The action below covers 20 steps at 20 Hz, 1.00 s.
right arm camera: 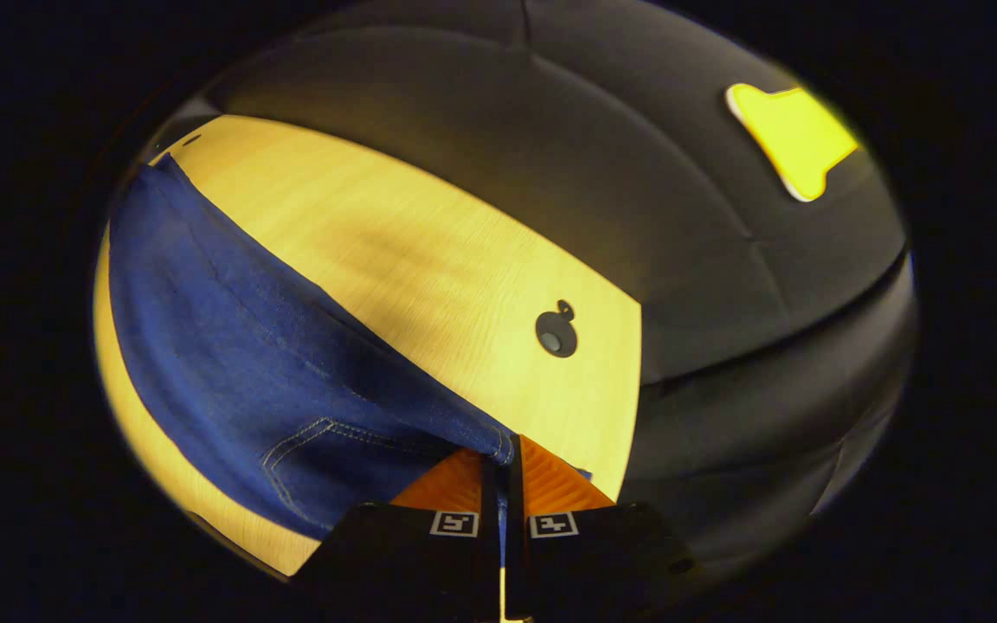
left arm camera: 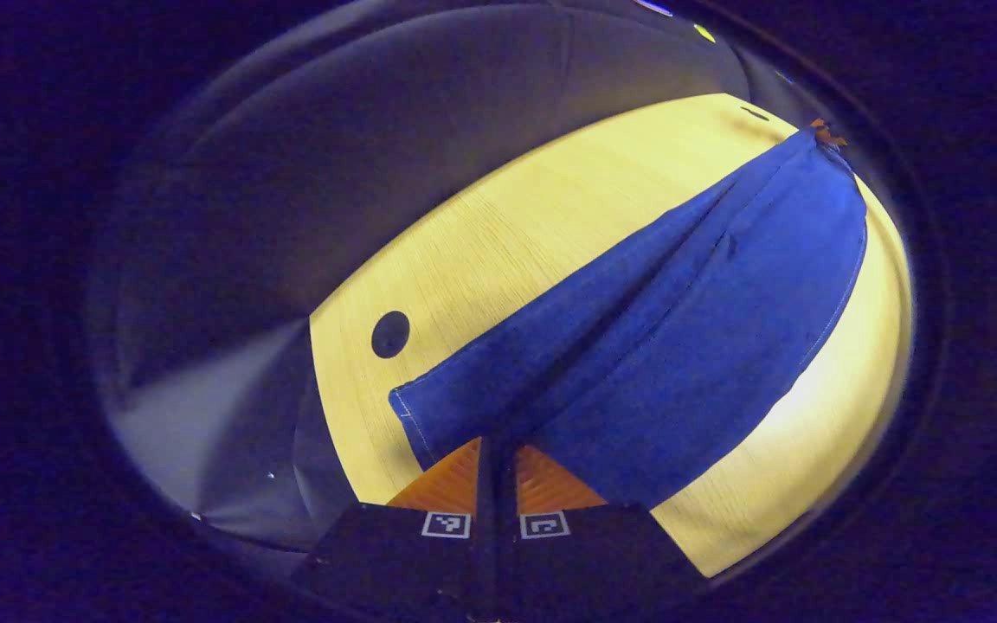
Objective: Grasp the waist and the cuffs of the jeans and fold them to make the two legs overlap; first hold the waist and fold one-third of the jeans toward the cuffs, then hold the cuffs and fold the remaining one-third in the same direction to finish folding.
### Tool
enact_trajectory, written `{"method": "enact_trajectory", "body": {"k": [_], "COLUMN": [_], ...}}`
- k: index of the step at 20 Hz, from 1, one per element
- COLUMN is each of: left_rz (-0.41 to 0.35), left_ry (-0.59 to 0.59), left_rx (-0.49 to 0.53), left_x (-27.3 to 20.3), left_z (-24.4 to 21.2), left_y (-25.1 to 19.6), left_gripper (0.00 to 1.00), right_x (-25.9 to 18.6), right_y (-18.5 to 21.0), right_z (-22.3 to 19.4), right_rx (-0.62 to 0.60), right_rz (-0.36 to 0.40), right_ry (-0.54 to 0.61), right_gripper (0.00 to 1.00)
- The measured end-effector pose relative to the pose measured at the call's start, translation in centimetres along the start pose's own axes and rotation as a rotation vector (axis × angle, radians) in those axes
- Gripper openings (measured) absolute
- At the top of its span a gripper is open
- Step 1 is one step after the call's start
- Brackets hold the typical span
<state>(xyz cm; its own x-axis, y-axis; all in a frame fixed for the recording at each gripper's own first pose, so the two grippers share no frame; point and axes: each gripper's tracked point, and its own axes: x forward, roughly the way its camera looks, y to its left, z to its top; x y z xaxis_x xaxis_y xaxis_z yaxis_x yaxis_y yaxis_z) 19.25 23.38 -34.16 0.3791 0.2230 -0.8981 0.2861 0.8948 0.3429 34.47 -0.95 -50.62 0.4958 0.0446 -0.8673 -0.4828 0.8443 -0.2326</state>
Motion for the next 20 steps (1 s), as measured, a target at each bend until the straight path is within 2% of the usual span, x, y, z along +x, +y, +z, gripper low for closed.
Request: {"method": "enact_trajectory", "body": {"k": [1, 2, 4, 5, 6, 7, 8, 9, 11, 13, 16, 18, 20], "left_rz": [0.013, 0.041, 0.084, 0.118, 0.146, 0.161, 0.18, 0.187, 0.201, 0.21, 0.196, 0.149, 0.103], "left_ry": [0.011, 0.024, 0.028, 0.008, -0.047, -0.113, -0.18, -0.245, -0.361, -0.47, -0.58, -0.672, -0.738], "left_rx": [0.021, 0.049, 0.085, 0.088, 0.07, 0.036, -0.002, -0.032, -0.069, -0.104, -0.21, -0.295, -0.334], "left_x": [0.8, 1.3, 1.9, 1.7, 1.2, 0.5, -0.8, -2.0, -4.4, -8.2, -12.8, -15.6, -18.0], "left_z": [0.1, 0.2, 0.2, 0.7, 1.8, 3.1, 4.0, 5.0, 6.8, 8.7, 9.5, 10.1, 9.6], "left_y": [0.4, 1.1, 2.4, 2.9, 3.3, 3.2, 3.1, 3.2, 3.5, 3.1, 2.7, 1.8, 1.2], "left_gripper": [0.08, 0.18, 0.69, 0.77, 0.9, 0.95, 0.96, 0.96, 0.98, 0.98, 0.97, 0.97, 0.97], "right_x": [1.4, 2.0, 2.0, 1.9, 1.8, 0.9, 0.2, -0.5, -2.5, -4.7, -8.6, -10.5, -10.4], "right_y": [0.2, 0.3, 0.2, 0.0, -0.2, -0.4, -0.7, -0.9, -2.6, -4.5, -7.9, -9.1, -10.3], "right_z": [-0.4, -0.5, -0.1, 0.7, 1.1, 1.5, 2.1, 2.9, 4.5, 5.4, 5.8, 4.3, 0.9], "right_rx": [0.004, 0.019, 0.028, 0.014, -0.003, -0.011, -0.005, 0.024, 0.129, 0.275, 0.563, 0.815, 1.066], "right_rz": [0.003, 0.002, -0.019, -0.03, -0.05, -0.062, -0.07, -0.07, -0.088, -0.085, -0.081, -0.046, -0.015], "right_ry": [0.011, 0.022, 0.023, -0.004, -0.025, -0.047, -0.076, -0.115, -0.19, -0.243, -0.321, -0.344, -0.324], "right_gripper": [0.07, 0.07, 0.11, 0.2, 0.37, 0.54, 0.65, 0.7, 0.97, 0.98, 0.98, 0.97, 0.97]}}
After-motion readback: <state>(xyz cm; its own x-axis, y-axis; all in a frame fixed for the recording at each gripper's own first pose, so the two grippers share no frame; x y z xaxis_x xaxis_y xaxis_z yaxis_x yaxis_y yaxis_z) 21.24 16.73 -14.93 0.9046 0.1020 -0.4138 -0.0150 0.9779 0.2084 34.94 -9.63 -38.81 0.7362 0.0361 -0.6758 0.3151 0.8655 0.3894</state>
